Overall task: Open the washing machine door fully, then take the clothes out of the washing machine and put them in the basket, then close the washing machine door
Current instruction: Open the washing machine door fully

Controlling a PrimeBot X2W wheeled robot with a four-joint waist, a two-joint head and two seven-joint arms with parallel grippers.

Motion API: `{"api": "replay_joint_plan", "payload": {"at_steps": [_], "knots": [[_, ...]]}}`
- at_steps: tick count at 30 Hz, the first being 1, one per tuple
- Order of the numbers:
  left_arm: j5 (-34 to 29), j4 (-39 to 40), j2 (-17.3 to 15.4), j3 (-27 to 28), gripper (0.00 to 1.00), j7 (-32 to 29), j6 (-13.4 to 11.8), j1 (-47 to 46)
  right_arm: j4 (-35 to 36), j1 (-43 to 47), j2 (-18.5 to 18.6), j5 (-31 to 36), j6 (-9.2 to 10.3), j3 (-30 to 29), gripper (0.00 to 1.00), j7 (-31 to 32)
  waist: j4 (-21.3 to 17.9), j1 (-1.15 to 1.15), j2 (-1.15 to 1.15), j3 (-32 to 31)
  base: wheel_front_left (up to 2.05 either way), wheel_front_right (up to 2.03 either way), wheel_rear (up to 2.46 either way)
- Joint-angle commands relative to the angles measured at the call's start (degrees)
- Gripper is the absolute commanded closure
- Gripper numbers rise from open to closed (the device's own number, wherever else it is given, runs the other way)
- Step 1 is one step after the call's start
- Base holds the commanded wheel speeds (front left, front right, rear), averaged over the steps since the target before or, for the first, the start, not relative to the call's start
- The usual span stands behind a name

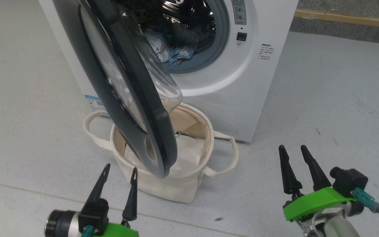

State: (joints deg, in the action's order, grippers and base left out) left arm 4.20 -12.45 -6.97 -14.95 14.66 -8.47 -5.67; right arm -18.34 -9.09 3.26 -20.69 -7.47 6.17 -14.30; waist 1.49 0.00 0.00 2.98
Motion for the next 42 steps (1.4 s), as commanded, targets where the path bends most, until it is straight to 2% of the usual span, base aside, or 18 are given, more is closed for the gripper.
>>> {"api": "replay_joint_plan", "payload": {"at_steps": [1,11,19,24,29,30,32,38,42], "knots": [[0.1,1.6,-0.5,2.2,0.00,0.3,0.2,-1.0,2.1,-1.3,-0.4,0.0,-0.02,0.9,0.00,-0.7,0.1,0.00,0.00,0.0,0.00,0.00,0.00],[-0.7,7.1,-0.6,2.5,0.00,0.3,1.2,-4.5,3.4,-2.0,-0.4,-0.8,-0.02,-0.1,0.00,-0.7,0.8,0.00,0.00,0.5,0.00,0.00,0.00],[0.6,19.3,1.7,2.5,0.00,0.3,2.2,-8.7,4.0,-2.2,-0.4,-2.1,-0.02,-0.4,0.00,-0.7,1.1,0.00,0.00,1.4,0.00,0.00,0.00],[-0.4,24.7,2.7,-0.7,0.00,0.3,2.8,-10.5,4.2,-2.4,-0.4,-2.6,-0.02,-0.3,0.00,-0.7,1.0,0.00,0.00,1.9,0.00,0.00,0.00],[-1.6,23.7,3.2,-5.4,0.00,0.3,3.8,-12.3,4.1,-3.1,-0.4,-3.4,-0.02,0.4,0.00,-0.7,0.3,0.00,0.00,2.8,0.00,0.00,0.00],[-2.1,23.0,3.3,-6.3,0.90,0.3,4.0,-12.7,4.2,-3.3,-0.4,-3.5,-0.02,0.5,0.00,-0.7,0.1,0.00,0.00,3.1,0.00,0.00,0.00],[-2.3,21.7,3.4,-7.9,1.00,0.3,4.4,-13.7,4.3,-3.7,-0.4,-3.8,-0.02,0.7,0.00,-0.7,-0.4,0.00,0.00,3.7,0.00,0.00,0.00],[-1.9,14.7,3.8,-11.9,1.00,-0.1,4.9,-16.1,4.6,-4.8,-0.4,-4.2,-0.02,1.2,0.00,-0.7,-1.9,0.00,0.00,5.6,0.00,0.00,0.00],[-1.4,10.2,3.9,-14.1,1.00,-0.7,4.3,-17.7,5.0,-5.2,-0.4,-4.6,-0.02,1.0,0.00,-0.7,-2.5,0.00,0.00,6.7,0.00,0.00,0.00]]}}
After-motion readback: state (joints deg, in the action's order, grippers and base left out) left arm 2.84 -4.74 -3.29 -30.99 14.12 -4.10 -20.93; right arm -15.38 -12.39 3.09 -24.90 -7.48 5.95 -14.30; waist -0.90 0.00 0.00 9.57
